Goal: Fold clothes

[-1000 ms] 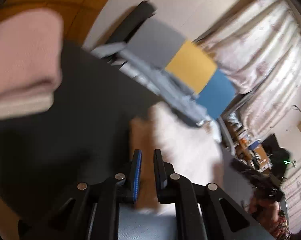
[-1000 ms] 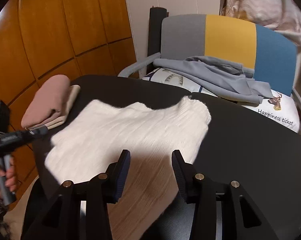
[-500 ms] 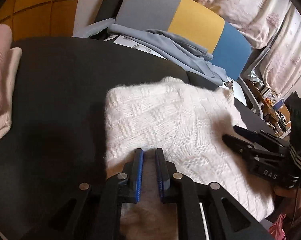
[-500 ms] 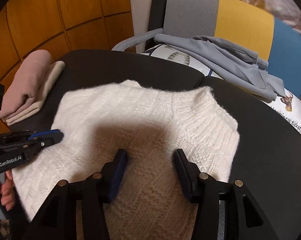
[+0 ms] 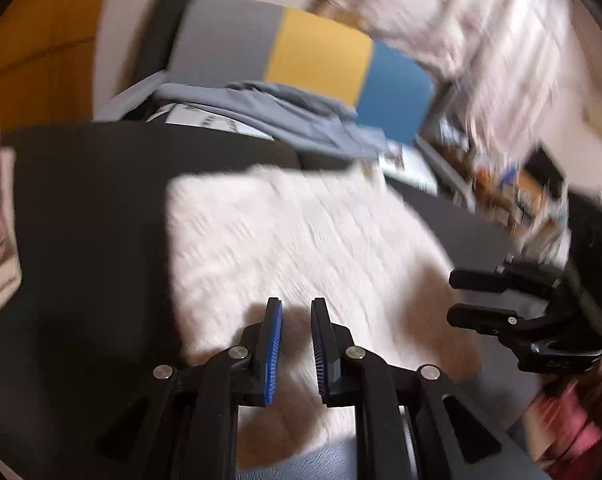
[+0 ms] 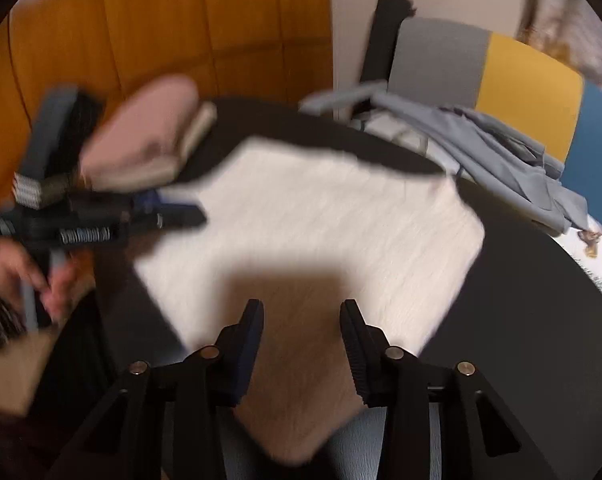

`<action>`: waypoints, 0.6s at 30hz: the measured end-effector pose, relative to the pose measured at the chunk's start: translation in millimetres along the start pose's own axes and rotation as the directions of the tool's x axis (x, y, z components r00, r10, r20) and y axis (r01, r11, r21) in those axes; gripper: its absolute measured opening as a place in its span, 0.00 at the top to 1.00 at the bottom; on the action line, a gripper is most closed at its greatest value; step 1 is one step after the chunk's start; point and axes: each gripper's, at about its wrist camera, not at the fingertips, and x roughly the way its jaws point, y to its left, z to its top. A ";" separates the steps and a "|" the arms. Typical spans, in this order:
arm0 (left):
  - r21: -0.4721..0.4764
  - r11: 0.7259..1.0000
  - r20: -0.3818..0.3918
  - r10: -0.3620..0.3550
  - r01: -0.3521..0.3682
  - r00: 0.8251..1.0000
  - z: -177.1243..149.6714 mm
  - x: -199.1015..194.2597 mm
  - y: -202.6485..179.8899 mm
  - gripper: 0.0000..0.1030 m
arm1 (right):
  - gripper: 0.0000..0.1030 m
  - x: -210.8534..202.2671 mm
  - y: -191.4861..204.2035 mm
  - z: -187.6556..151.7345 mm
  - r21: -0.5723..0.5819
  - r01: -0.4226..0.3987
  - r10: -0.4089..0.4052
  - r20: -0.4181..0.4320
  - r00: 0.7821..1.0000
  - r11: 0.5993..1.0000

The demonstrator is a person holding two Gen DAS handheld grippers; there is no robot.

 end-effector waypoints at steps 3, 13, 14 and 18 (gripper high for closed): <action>0.024 0.999 -0.006 -0.022 0.022 1.000 -10.8 9.2 -0.3 0.86 | 0.60 17.7 3.1 -26.4 -0.016 0.093 -0.094 -0.053 0.994 0.996; -0.017 0.997 -0.010 -0.073 0.073 0.997 -0.9 -4.5 5.6 0.85 | 0.45 2.8 -17.1 -26.0 0.182 -0.035 0.040 -0.022 0.999 0.983; -0.037 0.995 0.011 -0.097 0.098 0.995 1.8 -12.7 7.8 0.84 | 0.41 -6.6 -22.7 -25.6 0.229 -0.068 0.067 0.010 0.998 0.971; -0.239 0.961 0.081 -0.127 0.143 0.989 28.8 -28.4 53.5 0.62 | 0.08 -40.8 -66.3 -21.8 0.446 -0.120 0.048 0.171 0.984 0.887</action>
